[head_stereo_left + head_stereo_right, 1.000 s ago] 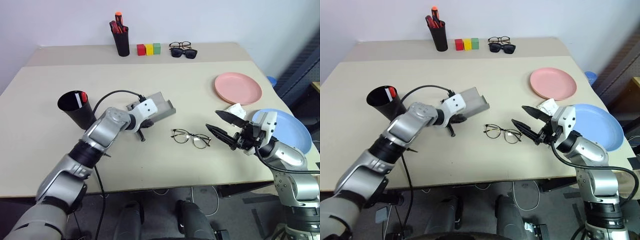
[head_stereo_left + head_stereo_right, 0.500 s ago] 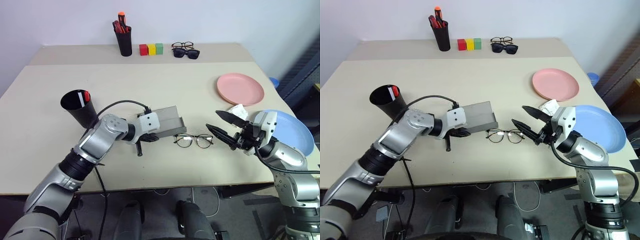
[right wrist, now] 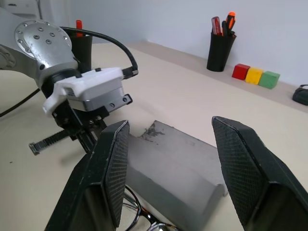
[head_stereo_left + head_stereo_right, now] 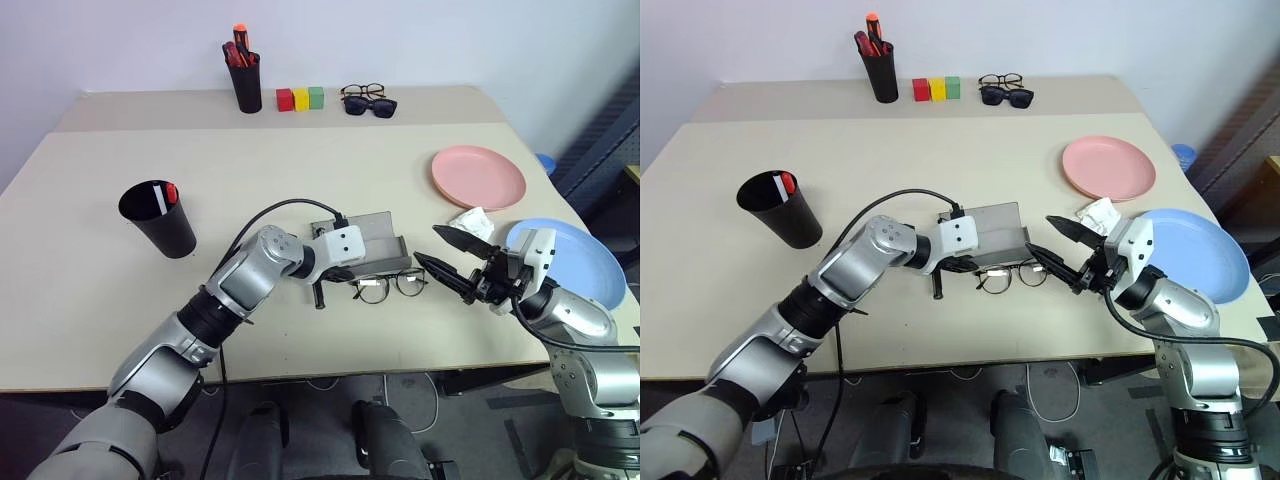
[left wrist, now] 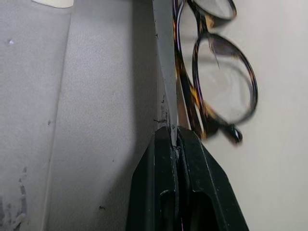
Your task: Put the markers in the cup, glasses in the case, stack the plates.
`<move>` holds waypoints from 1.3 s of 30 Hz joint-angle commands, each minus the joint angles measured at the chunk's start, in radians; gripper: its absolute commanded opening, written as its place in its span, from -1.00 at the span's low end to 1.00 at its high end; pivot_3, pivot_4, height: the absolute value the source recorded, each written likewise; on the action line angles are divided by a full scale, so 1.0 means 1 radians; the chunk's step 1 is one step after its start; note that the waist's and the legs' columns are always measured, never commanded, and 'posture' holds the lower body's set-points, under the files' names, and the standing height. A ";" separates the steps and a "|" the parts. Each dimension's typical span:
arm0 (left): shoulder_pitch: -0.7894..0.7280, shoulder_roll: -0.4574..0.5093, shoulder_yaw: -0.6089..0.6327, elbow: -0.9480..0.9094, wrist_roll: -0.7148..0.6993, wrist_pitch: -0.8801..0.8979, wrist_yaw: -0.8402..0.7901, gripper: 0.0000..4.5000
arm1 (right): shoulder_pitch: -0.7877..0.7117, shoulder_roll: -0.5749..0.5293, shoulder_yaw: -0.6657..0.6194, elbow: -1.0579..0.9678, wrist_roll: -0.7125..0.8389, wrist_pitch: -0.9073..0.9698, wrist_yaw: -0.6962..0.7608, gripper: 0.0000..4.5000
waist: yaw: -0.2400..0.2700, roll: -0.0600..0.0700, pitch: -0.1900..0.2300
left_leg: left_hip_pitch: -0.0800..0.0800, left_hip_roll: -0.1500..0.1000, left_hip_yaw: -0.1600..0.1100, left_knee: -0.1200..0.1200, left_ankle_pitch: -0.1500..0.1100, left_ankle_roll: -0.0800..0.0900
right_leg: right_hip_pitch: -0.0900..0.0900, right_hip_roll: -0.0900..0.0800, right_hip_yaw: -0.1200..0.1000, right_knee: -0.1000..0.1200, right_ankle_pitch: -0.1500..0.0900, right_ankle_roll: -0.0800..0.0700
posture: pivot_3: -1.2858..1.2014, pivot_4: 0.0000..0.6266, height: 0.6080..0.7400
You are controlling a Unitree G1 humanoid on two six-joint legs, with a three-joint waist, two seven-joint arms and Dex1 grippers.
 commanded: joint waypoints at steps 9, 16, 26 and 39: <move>-0.008 0.075 0.016 0.043 0.065 -0.101 -0.003 -0.99 | 0.024 -0.049 0.002 -0.018 -0.044 -0.028 0.033 0.23 | -0.002 0.000 0.000 | 0.000 0.000 0.000 0.000 0.000 0.000 | 0.000 0.000 0.000 0.000 0.000 0.000 | 0.03 -0.52 1.00; -0.011 0.062 0.008 0.084 0.078 -0.141 -0.008 -0.99 | 0.021 -0.048 0.018 0.011 -0.077 -0.055 0.046 0.23 | 0.000 0.000 0.000 | 0.000 0.000 0.000 0.000 0.000 0.000 | 0.000 0.000 0.000 0.000 0.000 0.000 | 0.03 -0.52 1.00; -0.012 0.029 0.028 0.089 0.083 -0.143 -0.025 0.94 | 0.026 -0.079 0.042 0.055 -0.121 -0.069 0.094 0.23 | 0.002 0.000 -0.001 | 0.000 0.000 0.000 0.001 0.000 0.000 | 0.001 0.000 0.000 0.000 0.000 0.000 | 0.03 -0.52 1.00; 0.172 0.279 0.211 -0.295 -0.073 -0.060 -0.158 0.98 | -0.213 -0.096 0.198 0.354 -0.211 -0.142 0.271 0.23 | -0.006 0.001 0.000 | 0.002 0.000 -0.001 0.001 0.000 0.000 | -0.001 0.000 0.001 0.006 -0.001 0.001 | 0.03 -0.52 1.00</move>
